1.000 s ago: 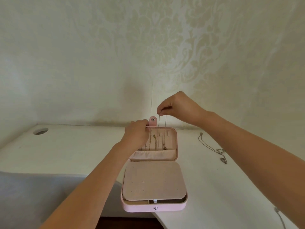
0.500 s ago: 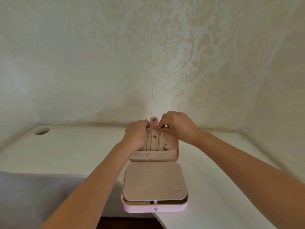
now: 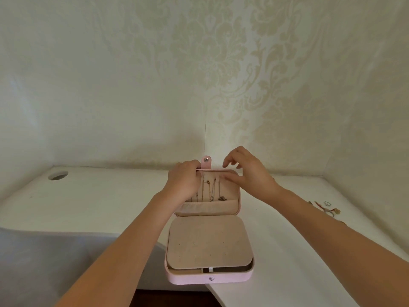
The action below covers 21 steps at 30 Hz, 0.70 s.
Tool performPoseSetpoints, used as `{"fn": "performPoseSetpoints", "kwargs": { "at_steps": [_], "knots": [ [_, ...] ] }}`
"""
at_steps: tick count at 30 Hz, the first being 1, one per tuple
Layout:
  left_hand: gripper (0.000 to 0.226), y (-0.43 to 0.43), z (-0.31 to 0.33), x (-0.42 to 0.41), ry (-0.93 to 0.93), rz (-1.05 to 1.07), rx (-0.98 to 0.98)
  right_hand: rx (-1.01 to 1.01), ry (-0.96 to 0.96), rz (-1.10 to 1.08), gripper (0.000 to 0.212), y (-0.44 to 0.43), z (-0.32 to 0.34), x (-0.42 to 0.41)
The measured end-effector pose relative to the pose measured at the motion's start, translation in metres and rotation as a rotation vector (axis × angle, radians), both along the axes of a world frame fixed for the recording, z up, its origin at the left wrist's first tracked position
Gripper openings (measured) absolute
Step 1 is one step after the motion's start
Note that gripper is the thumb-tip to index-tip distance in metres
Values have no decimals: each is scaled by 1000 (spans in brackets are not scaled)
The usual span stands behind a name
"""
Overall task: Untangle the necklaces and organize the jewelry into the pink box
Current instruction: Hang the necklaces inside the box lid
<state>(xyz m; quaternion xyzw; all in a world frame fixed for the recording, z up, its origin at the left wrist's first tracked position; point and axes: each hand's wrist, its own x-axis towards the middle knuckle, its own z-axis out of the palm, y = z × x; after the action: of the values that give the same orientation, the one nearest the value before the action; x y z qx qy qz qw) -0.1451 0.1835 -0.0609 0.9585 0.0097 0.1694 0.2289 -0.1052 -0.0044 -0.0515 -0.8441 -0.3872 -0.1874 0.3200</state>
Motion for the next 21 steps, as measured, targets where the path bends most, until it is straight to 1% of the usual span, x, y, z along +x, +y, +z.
{"fn": "performPoseSetpoints", "kwargs": {
  "at_steps": [2, 4, 6, 8, 11, 14, 17, 21],
  "knots": [
    [21, -2, 0, 0, 13, 14, 10, -25, 16, -16, 16, -5, -5, -12],
    [28, -4, 0, -1, 46, 27, 40, -190, -11, -29, 17, -8, -14, -24],
    [46, -6, 1, -1, 70, 34, 113, -373, -159, -69, 28, -9, -26, -33],
    [60, -10, 1, -2, 75, 49, 197, -455, -276, -130, 32, -10, -35, -36],
    [63, -16, 3, -4, 24, 80, 267, -432, -310, -192, 30, -4, -39, -39],
    [60, -19, 8, -4, -43, 76, 259, -360, -343, -175, 34, -3, -44, -42],
    [60, -18, 10, -2, -67, 30, 212, -289, -376, -156, 32, -9, -55, -46],
    [53, -17, 16, -2, -48, -50, 125, -240, -391, -184, 29, -9, -61, -47]
  ]
}}
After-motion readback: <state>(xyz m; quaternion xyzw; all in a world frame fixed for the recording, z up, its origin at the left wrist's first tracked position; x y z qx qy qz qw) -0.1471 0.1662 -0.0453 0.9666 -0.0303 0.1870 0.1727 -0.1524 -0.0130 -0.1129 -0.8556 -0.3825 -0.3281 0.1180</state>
